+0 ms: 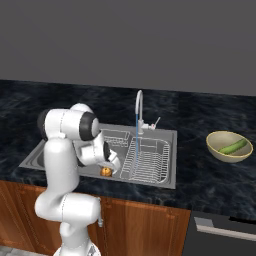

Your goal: Pick the oranges from the sink and place them in one bowl. Place the cucumber in the other bowl. Then turn off the sink faucet.

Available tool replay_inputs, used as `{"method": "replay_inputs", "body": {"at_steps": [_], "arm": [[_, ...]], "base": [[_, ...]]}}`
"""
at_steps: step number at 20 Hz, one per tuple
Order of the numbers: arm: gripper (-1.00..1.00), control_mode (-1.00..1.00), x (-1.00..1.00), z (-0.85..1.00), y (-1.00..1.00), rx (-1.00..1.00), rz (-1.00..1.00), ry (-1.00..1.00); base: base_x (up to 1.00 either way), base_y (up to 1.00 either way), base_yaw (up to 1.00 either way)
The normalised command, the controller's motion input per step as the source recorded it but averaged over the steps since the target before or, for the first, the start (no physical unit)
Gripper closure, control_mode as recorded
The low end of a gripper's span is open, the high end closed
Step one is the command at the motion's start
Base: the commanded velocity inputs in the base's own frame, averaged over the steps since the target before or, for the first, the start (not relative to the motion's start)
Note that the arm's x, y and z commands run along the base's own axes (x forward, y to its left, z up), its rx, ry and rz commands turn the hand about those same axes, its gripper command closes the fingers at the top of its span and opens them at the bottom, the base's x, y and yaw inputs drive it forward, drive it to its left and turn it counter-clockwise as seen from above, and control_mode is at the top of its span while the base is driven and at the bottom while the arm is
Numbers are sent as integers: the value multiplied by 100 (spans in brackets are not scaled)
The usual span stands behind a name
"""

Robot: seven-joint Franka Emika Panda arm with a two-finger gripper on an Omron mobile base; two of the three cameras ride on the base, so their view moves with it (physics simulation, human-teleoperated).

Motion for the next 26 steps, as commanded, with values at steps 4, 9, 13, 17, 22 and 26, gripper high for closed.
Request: {"method": "replay_inputs", "body": {"at_steps": [4,9,13,17,22,26], "arm": [[100,-100,-3,27,15,-7,-3,0],[100,-100,-9,18,2,-4,-1,-2],[100,-100,-9,19,6,-3,-1,-2],[100,-100,-11,27,8,-4,-1,-1],[100,-100,-18,36,13,-4,-2,0],[100,-100,-13,64,1,0,-2,0]], "base": [[0,0,0],[0,0,0],[0,0,0],[0,0,0],[0,0,0],[0,0,0]]}}
